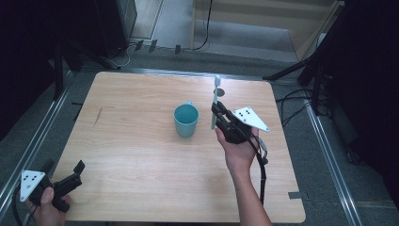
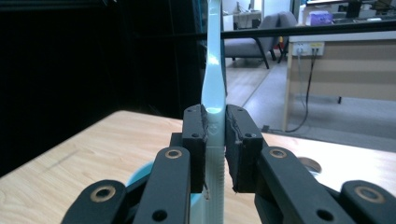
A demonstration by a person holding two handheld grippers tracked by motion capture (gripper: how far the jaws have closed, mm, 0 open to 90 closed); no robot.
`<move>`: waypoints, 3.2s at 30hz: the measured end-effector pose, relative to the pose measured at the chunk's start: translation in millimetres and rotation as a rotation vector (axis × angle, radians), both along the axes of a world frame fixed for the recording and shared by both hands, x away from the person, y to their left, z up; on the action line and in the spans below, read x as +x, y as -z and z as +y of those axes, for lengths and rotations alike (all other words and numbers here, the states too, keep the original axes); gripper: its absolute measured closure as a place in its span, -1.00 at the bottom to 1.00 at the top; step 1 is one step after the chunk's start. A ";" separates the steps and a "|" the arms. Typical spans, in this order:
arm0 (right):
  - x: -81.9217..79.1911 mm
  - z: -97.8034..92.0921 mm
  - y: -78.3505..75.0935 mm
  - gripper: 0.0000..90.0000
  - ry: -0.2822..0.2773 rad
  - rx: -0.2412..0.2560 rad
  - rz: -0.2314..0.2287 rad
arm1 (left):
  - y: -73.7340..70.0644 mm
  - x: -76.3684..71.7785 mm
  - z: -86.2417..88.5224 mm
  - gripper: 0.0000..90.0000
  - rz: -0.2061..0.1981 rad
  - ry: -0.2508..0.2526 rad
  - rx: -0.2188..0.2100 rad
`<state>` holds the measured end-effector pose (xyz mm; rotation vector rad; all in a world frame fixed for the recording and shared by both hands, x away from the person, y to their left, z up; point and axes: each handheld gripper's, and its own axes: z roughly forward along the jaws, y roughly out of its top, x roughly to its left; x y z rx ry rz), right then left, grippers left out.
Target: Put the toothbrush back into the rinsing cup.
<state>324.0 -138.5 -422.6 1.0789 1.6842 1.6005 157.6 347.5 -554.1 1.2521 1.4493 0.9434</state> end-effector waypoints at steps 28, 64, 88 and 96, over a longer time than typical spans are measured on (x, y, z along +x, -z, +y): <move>37.4 61.4 28.3 0.76 -0.058 0.043 0.019 | 0.2 1.0 1.9 -1.00 -0.001 0.002 -0.019; 25.9 38.3 55.2 0.51 -0.109 -0.040 0.087 | 0.0 1.4 1.2 -1.00 0.004 0.003 -0.012; -25.2 -61.9 62.3 -0.94 0.127 -0.182 0.173 | -0.2 1.3 -1.3 -1.00 0.006 0.007 0.015; -37.7 -88.9 69.7 -1.00 0.136 -0.176 0.163 | -0.2 1.3 -2.2 -1.00 0.004 0.008 0.022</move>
